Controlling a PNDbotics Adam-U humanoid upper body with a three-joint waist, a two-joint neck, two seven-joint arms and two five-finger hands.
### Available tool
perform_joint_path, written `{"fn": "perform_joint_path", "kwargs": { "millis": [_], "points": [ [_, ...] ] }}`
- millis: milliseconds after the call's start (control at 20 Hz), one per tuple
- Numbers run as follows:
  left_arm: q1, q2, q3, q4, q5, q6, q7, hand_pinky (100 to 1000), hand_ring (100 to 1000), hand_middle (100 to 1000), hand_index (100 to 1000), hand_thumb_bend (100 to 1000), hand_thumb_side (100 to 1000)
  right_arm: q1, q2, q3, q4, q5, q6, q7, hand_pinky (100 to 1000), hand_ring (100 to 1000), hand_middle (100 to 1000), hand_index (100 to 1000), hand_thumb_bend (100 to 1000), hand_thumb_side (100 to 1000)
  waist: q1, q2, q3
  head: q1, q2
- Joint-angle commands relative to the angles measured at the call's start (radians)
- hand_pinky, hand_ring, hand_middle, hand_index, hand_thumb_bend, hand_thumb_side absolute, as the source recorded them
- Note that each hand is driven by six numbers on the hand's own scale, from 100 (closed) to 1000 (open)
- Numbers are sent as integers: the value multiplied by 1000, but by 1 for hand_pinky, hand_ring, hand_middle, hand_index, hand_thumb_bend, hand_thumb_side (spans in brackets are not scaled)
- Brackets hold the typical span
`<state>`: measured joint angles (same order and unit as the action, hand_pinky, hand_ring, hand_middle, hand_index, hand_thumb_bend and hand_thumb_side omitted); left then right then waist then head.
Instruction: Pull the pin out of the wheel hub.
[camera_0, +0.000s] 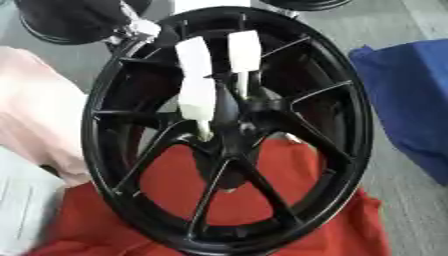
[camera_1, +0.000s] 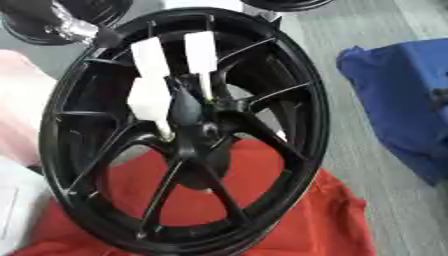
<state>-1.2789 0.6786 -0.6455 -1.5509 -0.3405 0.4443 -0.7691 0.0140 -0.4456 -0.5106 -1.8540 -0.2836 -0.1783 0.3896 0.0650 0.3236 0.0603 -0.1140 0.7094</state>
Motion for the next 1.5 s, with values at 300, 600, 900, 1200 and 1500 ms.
{"fn": "perform_joint_path", "kwargs": {
  "millis": [300,600,900,1200,1500],
  "points": [
    [-21,-12,-9,40,-31,18,-98,809,762,707,829,555,517,-4,-10,-10,-4,15,8,-1,836,522,505,744,100,578,-2,-16,1,11,-11],
    [-19,-26,-22,50,-22,12,-134,801,757,701,823,551,506,-6,-8,-10,-5,15,11,0,836,522,505,744,100,575,-3,-15,1,16,-10],
    [-16,-46,-37,70,-45,14,-137,793,749,690,810,522,472,-7,-3,-11,-4,16,13,2,837,523,505,744,100,576,-3,-14,-1,25,-13],
    [-15,-65,-33,93,-70,18,-121,786,739,677,802,493,454,-8,2,-12,-3,19,16,5,838,523,506,745,100,578,-4,-12,-3,33,-14],
    [-21,-93,-22,119,-57,26,-78,783,735,672,805,489,456,-11,8,-11,-2,25,19,12,839,523,506,745,100,580,-4,-7,-7,41,-20]
  ]
}}
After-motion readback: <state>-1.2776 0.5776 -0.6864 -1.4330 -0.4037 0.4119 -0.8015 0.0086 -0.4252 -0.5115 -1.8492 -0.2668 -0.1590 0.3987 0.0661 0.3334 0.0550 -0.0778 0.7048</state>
